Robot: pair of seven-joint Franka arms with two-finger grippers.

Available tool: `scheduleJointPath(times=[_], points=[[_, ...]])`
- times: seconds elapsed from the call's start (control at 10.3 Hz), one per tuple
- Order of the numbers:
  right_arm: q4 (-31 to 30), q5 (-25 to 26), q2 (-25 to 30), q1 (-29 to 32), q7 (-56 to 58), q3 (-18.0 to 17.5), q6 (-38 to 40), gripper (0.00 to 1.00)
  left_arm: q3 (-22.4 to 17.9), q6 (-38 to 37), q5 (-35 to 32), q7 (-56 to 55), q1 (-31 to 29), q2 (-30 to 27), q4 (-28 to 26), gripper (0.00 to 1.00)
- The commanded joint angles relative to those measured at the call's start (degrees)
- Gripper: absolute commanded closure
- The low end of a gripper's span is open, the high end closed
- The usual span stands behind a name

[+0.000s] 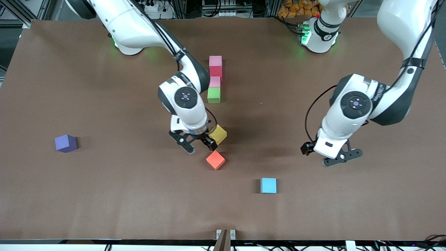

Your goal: Arrange blocks into number 1

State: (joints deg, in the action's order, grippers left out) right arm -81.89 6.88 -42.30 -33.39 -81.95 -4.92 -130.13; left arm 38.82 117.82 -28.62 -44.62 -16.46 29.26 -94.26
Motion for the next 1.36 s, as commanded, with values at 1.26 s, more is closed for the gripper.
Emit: scheduleJointPath(times=[1.26], points=[[1.73,0.33,-6.91,-1.77,2.85,-2.47,-3.91,0.19,-34.34,-12.59,26.25,37.33,18.84,-31.46,-8.60,0.00]])
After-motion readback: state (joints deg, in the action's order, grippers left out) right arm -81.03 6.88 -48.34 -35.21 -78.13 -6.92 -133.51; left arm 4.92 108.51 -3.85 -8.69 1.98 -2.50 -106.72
